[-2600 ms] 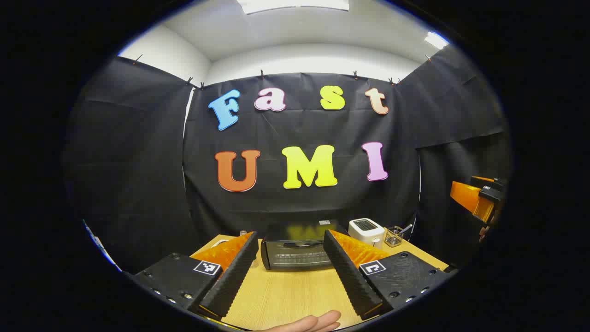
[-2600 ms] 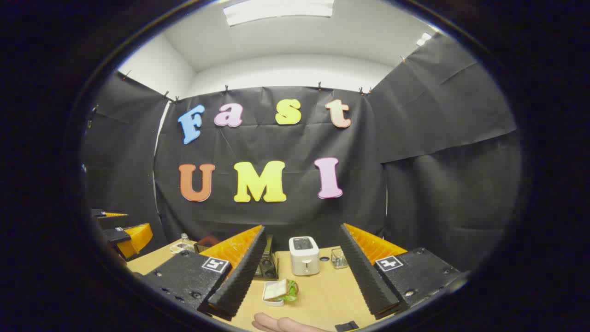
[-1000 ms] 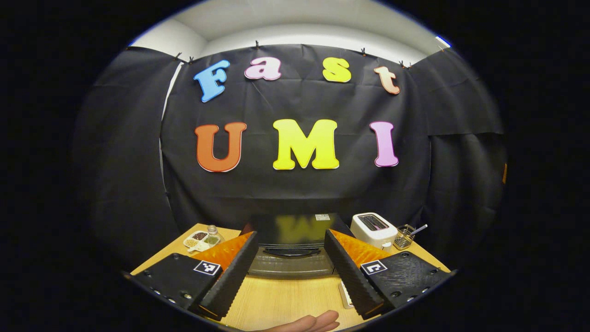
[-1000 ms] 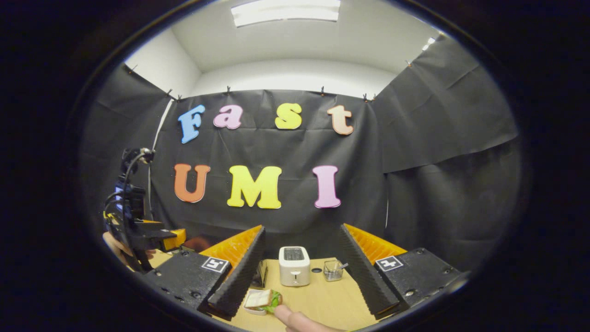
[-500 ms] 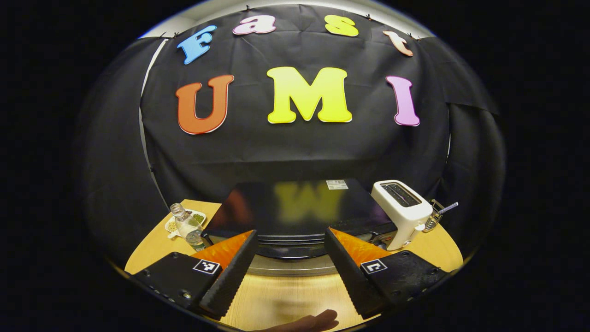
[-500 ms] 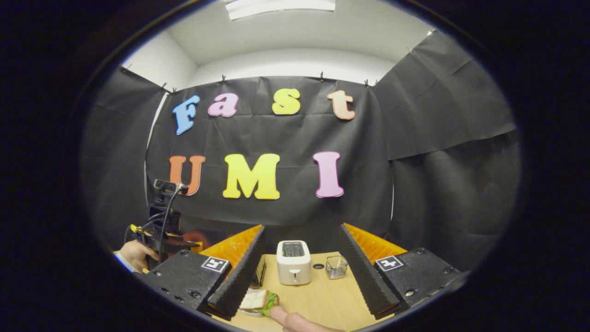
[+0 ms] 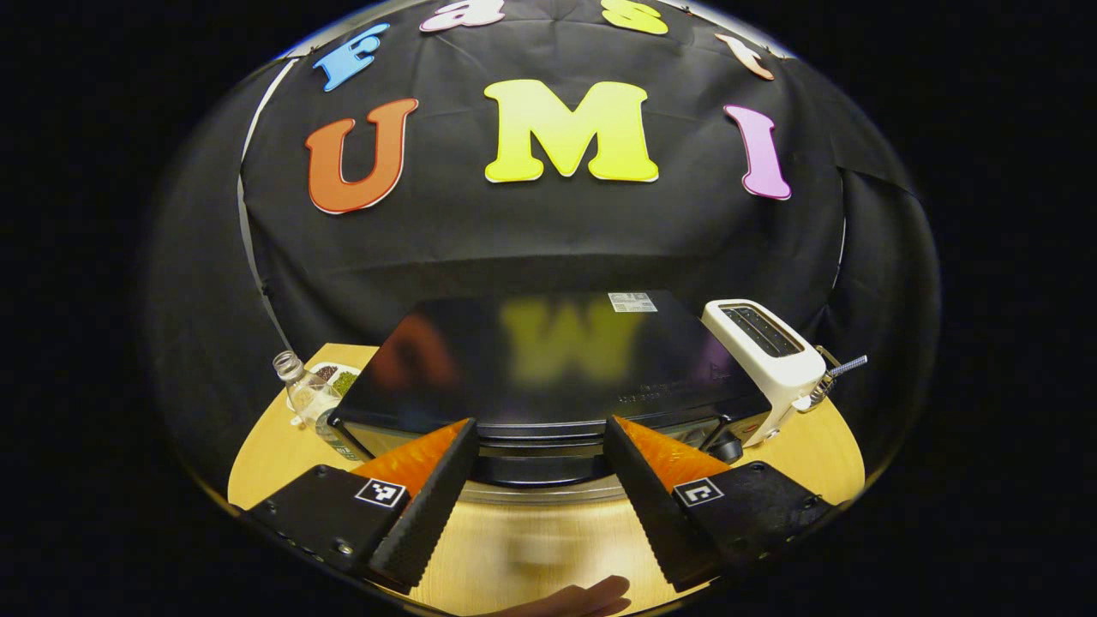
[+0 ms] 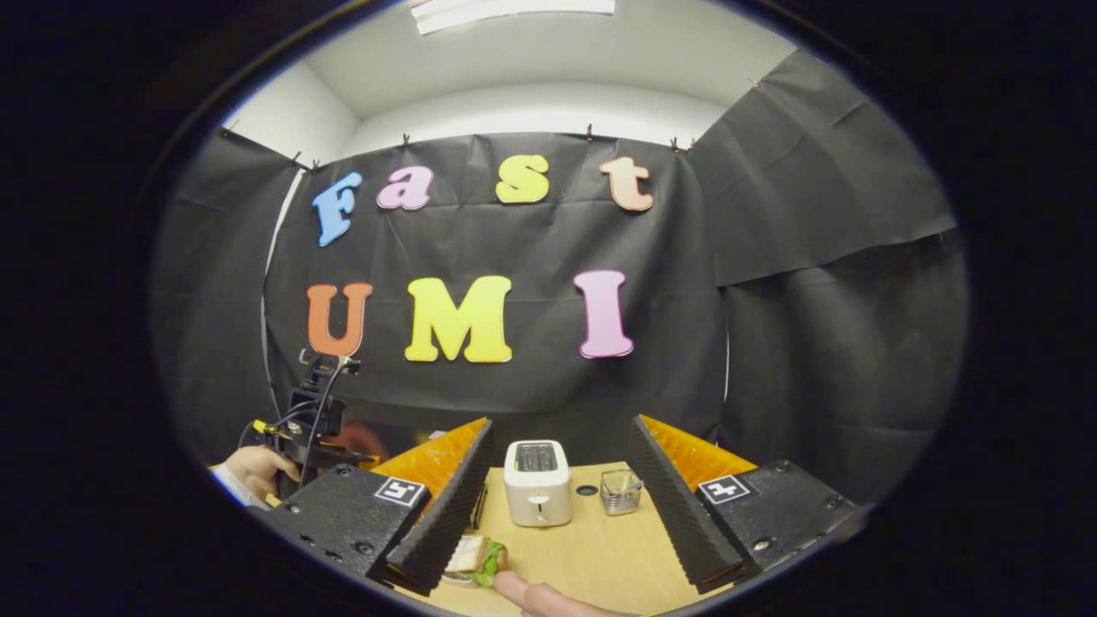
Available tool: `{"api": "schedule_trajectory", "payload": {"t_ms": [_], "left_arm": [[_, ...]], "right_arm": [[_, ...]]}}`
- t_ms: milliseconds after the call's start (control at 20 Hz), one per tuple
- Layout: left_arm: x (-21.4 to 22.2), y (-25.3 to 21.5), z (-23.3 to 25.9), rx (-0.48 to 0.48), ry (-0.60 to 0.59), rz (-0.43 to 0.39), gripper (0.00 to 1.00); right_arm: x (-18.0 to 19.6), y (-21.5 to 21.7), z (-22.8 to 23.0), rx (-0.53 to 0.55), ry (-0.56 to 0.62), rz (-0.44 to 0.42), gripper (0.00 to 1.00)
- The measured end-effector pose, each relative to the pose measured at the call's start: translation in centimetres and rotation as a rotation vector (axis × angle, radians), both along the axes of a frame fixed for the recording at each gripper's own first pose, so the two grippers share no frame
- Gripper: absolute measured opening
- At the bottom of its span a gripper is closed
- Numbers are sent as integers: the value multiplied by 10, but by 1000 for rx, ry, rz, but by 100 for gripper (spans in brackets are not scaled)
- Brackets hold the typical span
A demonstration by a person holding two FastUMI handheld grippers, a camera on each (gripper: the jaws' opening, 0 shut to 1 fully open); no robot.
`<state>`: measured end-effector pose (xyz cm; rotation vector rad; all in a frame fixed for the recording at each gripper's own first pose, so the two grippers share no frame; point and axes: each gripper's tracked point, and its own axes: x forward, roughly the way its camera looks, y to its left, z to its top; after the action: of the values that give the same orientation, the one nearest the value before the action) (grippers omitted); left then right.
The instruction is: Open the electric oven with the left hand, put the food in, and close the electric oven.
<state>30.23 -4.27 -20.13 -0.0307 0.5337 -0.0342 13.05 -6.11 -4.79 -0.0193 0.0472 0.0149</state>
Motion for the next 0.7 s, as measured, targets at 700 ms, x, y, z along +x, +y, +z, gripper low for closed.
{"api": "schedule_trajectory", "payload": {"t_ms": [700], "left_arm": [[-65, -3, -18, -5, 46, -15, 98]], "right_arm": [[-17, -3, -1, 28, 11, 11, 90]]}}
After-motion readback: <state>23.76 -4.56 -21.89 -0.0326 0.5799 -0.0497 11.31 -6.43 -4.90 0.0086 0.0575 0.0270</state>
